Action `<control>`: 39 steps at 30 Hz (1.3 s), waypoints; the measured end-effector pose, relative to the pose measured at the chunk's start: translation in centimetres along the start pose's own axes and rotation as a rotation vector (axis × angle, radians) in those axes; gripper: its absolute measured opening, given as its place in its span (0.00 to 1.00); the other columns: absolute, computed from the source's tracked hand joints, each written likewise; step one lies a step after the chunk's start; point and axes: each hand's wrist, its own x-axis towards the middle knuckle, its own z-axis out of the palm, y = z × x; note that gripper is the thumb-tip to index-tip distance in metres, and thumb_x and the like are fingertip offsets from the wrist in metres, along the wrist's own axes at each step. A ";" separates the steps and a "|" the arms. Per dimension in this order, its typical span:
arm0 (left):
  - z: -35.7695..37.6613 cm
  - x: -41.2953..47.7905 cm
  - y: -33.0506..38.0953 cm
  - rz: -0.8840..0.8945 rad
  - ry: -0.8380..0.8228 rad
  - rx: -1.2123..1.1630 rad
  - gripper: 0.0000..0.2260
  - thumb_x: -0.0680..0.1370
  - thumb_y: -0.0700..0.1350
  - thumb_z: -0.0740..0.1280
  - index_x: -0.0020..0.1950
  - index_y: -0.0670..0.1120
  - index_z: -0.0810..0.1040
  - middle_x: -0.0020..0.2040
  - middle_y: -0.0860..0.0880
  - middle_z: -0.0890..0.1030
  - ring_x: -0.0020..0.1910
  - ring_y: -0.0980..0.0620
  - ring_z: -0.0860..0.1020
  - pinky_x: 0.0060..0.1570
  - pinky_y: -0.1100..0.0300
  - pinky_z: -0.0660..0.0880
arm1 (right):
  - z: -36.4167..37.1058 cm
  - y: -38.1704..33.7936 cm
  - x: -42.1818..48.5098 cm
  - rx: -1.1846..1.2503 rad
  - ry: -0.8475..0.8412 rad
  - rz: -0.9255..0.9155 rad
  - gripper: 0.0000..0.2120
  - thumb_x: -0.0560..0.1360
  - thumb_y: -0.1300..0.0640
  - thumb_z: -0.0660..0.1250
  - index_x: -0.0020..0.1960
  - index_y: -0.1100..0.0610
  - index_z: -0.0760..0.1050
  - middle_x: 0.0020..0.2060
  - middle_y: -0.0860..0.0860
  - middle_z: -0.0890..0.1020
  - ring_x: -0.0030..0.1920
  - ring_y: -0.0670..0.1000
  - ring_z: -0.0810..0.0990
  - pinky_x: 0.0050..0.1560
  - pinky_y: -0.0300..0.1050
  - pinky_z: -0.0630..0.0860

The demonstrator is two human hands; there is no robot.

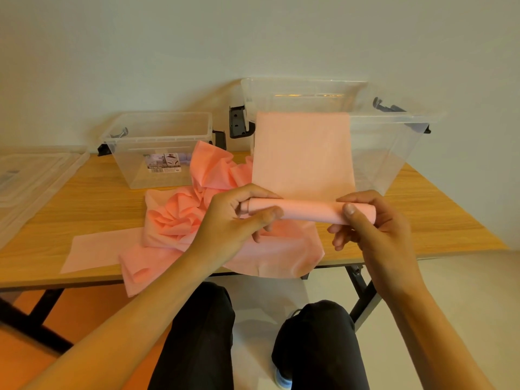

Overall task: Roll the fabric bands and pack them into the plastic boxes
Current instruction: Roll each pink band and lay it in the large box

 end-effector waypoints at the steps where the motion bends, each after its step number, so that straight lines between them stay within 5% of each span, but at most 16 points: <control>1: 0.1 0.0 0.0 -0.005 0.012 -0.004 0.06 0.76 0.37 0.72 0.53 0.41 0.83 0.37 0.47 0.84 0.33 0.51 0.80 0.28 0.60 0.76 | -0.1 -0.1 0.0 0.006 -0.018 0.001 0.14 0.75 0.55 0.69 0.59 0.57 0.76 0.35 0.61 0.83 0.29 0.58 0.79 0.33 0.47 0.79; 8: 0.2 -0.1 0.2 0.008 0.022 -0.016 0.08 0.75 0.41 0.73 0.53 0.42 0.82 0.41 0.44 0.85 0.35 0.47 0.81 0.29 0.59 0.76 | -0.4 0.1 0.2 0.005 -0.051 0.024 0.20 0.70 0.44 0.76 0.52 0.58 0.79 0.36 0.58 0.82 0.30 0.56 0.79 0.33 0.46 0.79; 12: 0.1 0.0 0.5 0.056 0.035 0.016 0.11 0.72 0.40 0.75 0.53 0.45 0.83 0.47 0.49 0.83 0.40 0.41 0.82 0.29 0.62 0.76 | -0.3 0.4 0.5 -0.024 -0.006 0.052 0.14 0.73 0.51 0.70 0.50 0.61 0.78 0.32 0.58 0.82 0.27 0.56 0.78 0.31 0.46 0.77; 15: 0.1 0.1 0.7 0.064 0.041 0.027 0.09 0.74 0.36 0.74 0.52 0.43 0.82 0.43 0.47 0.83 0.37 0.47 0.82 0.28 0.61 0.76 | -0.2 0.3 0.4 0.004 -0.046 0.036 0.18 0.72 0.47 0.74 0.54 0.58 0.78 0.37 0.59 0.83 0.30 0.57 0.80 0.32 0.47 0.79; 19: 0.2 0.2 0.8 0.052 0.060 0.026 0.05 0.75 0.39 0.73 0.50 0.42 0.81 0.37 0.49 0.83 0.34 0.50 0.81 0.28 0.60 0.76 | -0.2 0.2 0.3 -0.012 -0.064 0.034 0.14 0.71 0.58 0.74 0.54 0.62 0.78 0.38 0.58 0.84 0.31 0.56 0.80 0.32 0.46 0.79; 24: 0.4 0.1 1.1 0.073 0.034 -0.007 0.10 0.72 0.41 0.75 0.51 0.44 0.82 0.44 0.49 0.84 0.39 0.42 0.83 0.28 0.60 0.76 | -0.1 0.0 0.4 -0.046 -0.015 0.052 0.12 0.71 0.53 0.72 0.48 0.62 0.79 0.31 0.59 0.82 0.27 0.57 0.78 0.32 0.44 0.78; 32: 0.4 0.6 1.1 0.065 0.101 -0.021 0.07 0.74 0.33 0.73 0.50 0.42 0.83 0.38 0.47 0.84 0.32 0.49 0.82 0.30 0.58 0.80 | 0.0 -0.2 0.5 -0.037 -0.063 -0.021 0.14 0.72 0.60 0.73 0.57 0.56 0.77 0.42 0.59 0.84 0.33 0.58 0.82 0.32 0.47 0.80; 39: -0.2 0.3 1.1 0.033 0.014 -0.054 0.13 0.71 0.36 0.75 0.54 0.43 0.82 0.42 0.44 0.85 0.35 0.45 0.83 0.32 0.56 0.80 | 0.0 -0.1 0.6 -0.037 -0.006 0.019 0.11 0.75 0.55 0.69 0.52 0.62 0.78 0.31 0.58 0.82 0.27 0.57 0.79 0.31 0.45 0.77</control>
